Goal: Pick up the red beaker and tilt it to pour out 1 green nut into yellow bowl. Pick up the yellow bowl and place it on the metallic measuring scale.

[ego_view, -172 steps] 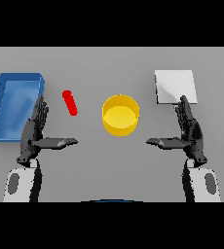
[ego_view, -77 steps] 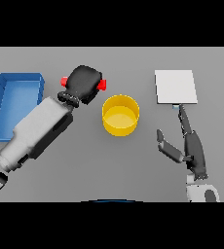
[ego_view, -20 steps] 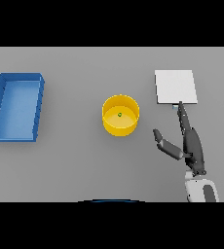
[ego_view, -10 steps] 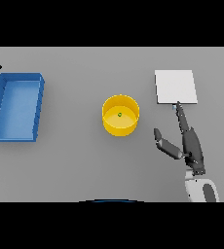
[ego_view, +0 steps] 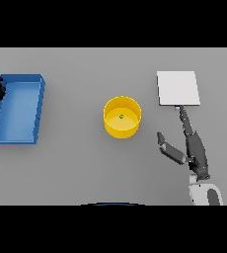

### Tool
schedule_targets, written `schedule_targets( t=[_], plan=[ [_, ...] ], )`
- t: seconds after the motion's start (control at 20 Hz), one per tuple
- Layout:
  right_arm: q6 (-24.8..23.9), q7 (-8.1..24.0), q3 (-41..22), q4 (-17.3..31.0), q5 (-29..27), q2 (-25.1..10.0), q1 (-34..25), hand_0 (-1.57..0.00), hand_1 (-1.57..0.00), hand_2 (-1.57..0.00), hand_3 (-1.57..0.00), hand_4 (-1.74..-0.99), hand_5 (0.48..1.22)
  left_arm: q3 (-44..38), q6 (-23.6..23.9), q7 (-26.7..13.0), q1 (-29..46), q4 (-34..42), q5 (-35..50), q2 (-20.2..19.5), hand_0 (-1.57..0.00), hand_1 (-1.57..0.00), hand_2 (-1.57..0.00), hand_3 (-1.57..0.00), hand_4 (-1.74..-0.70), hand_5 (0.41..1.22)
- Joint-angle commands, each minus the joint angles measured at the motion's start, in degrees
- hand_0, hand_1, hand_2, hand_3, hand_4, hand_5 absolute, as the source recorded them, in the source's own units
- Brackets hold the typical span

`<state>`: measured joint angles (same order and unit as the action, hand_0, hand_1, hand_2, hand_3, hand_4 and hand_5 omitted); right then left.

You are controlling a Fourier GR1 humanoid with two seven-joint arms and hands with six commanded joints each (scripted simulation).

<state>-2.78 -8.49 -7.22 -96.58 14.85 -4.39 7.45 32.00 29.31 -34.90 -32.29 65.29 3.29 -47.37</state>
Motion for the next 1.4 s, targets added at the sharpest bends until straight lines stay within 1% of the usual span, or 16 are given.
schedule_targets(
  t=[0.0,0.05,0.1,0.15,0.2,0.25,0.3,0.4,0.5,0.55,0.65,0.85,1.0,1.1,1.3,1.35],
  plan=[
    [-0.3,-0.1,-0.2,0.0,0.4,0.2,-0.2,0.0,0.0,0.0,0.0,-1.202,0.667,1.0,-0.8,0.0,0.2,0.4,0.3,-0.7,-1.57,-1.57,-1.57,-1.55,-1.67,0.908],
    [-0.2,0.1,-0.3,0.0,0.4,0.3,-0.2,0.0,0.0,0.0,0.0,-1.197,0.664,1.9,-2.4,0.1,0.8,2.1,1.0,-1.9,-1.57,-1.57,-1.57,-1.5,-1.53,0.865],
    [-0.1,0.2,-0.3,0.0,0.2,0.3,0.2,0.0,0.0,0.0,0.0,-1.192,0.663,2.3,-4.3,0.0,1.1,3.0,1.7,-2.4,-1.56,-1.45,-1.43,-1.36,-1.37,0.83],
    [0.3,-0.2,-0.2,-0.3,-0.5,0.3,0.4,0.0,0.0,0.0,0.0,-1.188,0.663,2.5,-6.8,0.6,1.5,4.4,3.9,-3.1,-1.46,-1.18,-1.19,-1.13,-1.23,0.803],
    [0.3,0.1,-0.2,0.0,-0.2,0.2,-0.1,0.0,0.0,0.0,0.0,-1.187,0.664,2.5,-9.6,0.0,1.4,5.5,5.4,-4.1,-1.17,-0.94,-0.96,-0.9,-1.12,0.778],
    [0.1,-0.5,-0.6,-0.8,0.0,0.5,0.8,0.0,0.0,0.0,0.0,-1.185,0.665,2.5,-11.9,0.1,1.8,5.8,6.5,-4.8,-0.93,-0.76,-0.77,-0.72,-1.03,0.758],
    [-0.3,0.5,-0.6,-1.3,0.5,0.4,0.7,0.0,0.0,0.0,0.0,-1.181,0.665,2.9,-13.2,0.0,2.2,7.2,7.3,-5.4,-0.75,-0.6,-0.61,-0.58,-0.97,0.74],
    [-0.5,0.5,-0.7,-1.1,0.9,0.5,0.8,0.0,0.0,0.0,0.0,-1.184,0.667,3.1,-15.6,0.1,1.8,7.6,8.3,-6.3,-0.48,-0.39,-0.39,-0.37,-0.88,0.71],
    [-0.3,1.1,-0.6,-0.8,0.6,0.4,0.3,0.0,0.0,0.0,0.0,-1.189,0.666,2.8,-16.4,0.4,1.5,6.8,9.1,-5.6,-0.3,-0.25,-0.25,-0.24,-0.83,0.688],
    [-0.1,0.4,-0.8,-1.5,0.7,0.3,0.7,0.0,0.0,0.0,0.0,-1.187,0.666,2.8,-16.1,0.5,1.8,7.0,9.2,-5.6,-0.24,-0.2,-0.2,-0.19,-0.82,0.684],
    [-0.1,1.9,-1.1,-1.3,0.9,0.6,0.7,0.0,0.0,0.0,0.0,-1.187,0.663,2.1,-15.8,2.1,1.6,6.3,9.3,-5.6,-0.16,-0.13,-0.13,-0.12,-0.8,0.678],
    [-1.9,3.3,-2.1,-0.7,4.8,0.3,-0.2,0.0,0.0,0.0,0.0,-1.203,0.66,1.0,-13.9,4.3,1.3,6.3,9.7,-4.7,-0.06,-0.05,-0.05,-0.05,-0.79,0.674],
    [1.4,2.0,-3.4,-0.4,4.7,-1.3,-2.3,0.0,0.0,0.0,0.0,-1.162,0.694,0.8,-13.2,5.4,0.8,5.7,9.3,-4.3,-0.03,-0.03,-0.03,-0.02,-0.78,0.679],
    [3.5,1.9,-4.0,0.6,6.4,-4.4,-5.0,0.0,0.0,0.0,0.0,-1.202,0.709,1.0,-13.8,5.6,0.8,5.0,9.5,-3.8,-0.02,-0.02,-0.02,-0.02,-0.78,0.693],
    [8.3,6.0,-7.3,3.1,11.7,-8.9,-12.9,0.0,0.0,0.0,0.0,-1.268,0.691,0.9,-14.0,5.4,0.4,5.0,9.9,-3.5,-0.01,-0.01,-0.01,-0.01,-0.79,0.709],
    [9.6,6.0,-8.6,2.5,13.8,-10.8,-13.8,0.0,0.0,0.0,0.0,-1.278,0.683,1.1,-13.8,5.6,0.8,4.9,9.6,-3.6,-0.01,0.0,0.0,0.0,-0.79,0.71]
  ],
)
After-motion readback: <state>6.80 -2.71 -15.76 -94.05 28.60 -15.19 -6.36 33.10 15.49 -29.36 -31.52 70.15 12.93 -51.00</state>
